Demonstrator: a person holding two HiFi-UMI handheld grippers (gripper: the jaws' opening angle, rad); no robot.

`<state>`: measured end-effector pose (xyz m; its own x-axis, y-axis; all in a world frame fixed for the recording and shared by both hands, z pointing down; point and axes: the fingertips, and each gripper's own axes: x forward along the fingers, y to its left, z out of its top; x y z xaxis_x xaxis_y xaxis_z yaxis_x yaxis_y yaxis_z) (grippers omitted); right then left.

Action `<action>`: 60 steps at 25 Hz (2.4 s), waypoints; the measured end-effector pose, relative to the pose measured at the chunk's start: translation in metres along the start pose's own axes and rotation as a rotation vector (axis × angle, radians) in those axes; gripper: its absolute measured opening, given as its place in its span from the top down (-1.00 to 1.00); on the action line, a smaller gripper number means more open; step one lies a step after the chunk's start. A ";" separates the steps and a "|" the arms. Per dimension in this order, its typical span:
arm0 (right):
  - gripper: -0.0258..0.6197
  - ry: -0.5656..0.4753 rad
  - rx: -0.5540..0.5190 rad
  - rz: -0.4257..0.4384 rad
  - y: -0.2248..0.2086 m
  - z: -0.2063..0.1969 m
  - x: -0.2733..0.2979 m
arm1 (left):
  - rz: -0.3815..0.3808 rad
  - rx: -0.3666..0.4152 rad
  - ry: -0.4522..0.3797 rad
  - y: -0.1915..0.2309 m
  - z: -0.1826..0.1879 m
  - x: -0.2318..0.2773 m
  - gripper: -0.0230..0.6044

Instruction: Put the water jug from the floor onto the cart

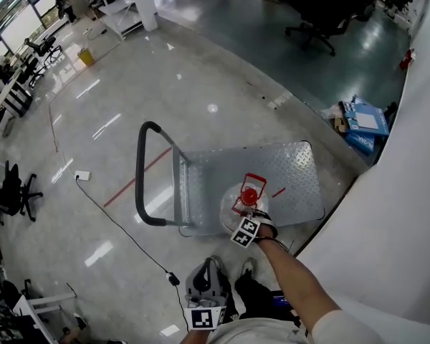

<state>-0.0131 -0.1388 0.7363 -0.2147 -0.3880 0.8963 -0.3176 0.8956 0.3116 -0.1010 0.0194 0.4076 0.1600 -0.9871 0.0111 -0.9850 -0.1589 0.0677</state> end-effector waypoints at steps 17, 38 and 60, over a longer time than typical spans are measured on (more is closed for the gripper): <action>0.74 0.023 -0.060 -0.082 -0.036 0.057 0.074 | -0.070 -0.040 0.111 0.066 -0.052 0.041 0.92; 0.79 0.028 -0.011 0.007 0.075 0.039 0.064 | -0.067 -0.057 0.094 0.070 -0.049 0.039 0.92; 0.76 0.009 -0.030 -0.048 0.097 0.021 0.046 | -0.068 -0.061 0.113 0.067 -0.057 0.002 0.92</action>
<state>-0.0733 -0.0744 0.8016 -0.1916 -0.4287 0.8829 -0.2998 0.8822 0.3632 -0.1627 0.0085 0.4694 0.2356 -0.9648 0.1164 -0.9665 -0.2200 0.1324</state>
